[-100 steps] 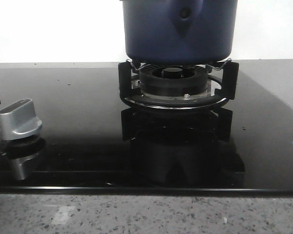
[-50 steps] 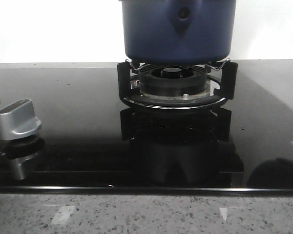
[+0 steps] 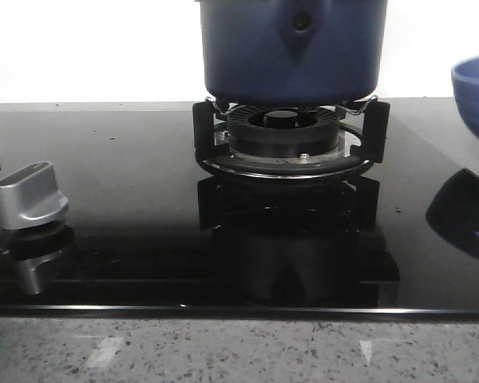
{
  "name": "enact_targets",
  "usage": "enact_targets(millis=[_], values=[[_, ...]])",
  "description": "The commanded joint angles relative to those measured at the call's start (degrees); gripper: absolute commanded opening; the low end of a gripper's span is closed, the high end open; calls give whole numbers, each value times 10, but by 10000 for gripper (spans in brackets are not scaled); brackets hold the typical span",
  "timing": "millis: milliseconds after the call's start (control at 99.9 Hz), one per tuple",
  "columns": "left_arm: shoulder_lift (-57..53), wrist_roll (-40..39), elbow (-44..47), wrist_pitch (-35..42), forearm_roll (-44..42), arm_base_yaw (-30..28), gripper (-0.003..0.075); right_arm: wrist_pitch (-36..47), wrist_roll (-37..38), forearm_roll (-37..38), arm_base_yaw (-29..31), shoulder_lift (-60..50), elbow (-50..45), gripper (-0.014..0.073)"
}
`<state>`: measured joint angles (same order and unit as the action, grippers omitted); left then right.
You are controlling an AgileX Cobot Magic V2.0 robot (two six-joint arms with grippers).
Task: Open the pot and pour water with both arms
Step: 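Carry the bowl back beside the stove and release it with the right gripper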
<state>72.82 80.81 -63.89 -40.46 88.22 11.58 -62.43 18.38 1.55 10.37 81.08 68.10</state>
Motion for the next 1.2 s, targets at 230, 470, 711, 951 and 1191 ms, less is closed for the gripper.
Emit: enact_targets(millis=[230,470,711,951,1191], values=[[-13,-1,-18,-8,49,-1,316,33,-23,2,4,-26,-33,-46],[-13,-1,-18,-10,50,21,316,49,-22,10,4,-43,-32,99],[-13,58,-18,8,50,84,316,95,-22,11,4,-101,-32,428],[-6,60,-22,53,55,103,316,106,-22,11,-17,-237,-32,362],[49,63,-55,43,103,109,316,106,-46,-5,-65,-402,-32,-71]])
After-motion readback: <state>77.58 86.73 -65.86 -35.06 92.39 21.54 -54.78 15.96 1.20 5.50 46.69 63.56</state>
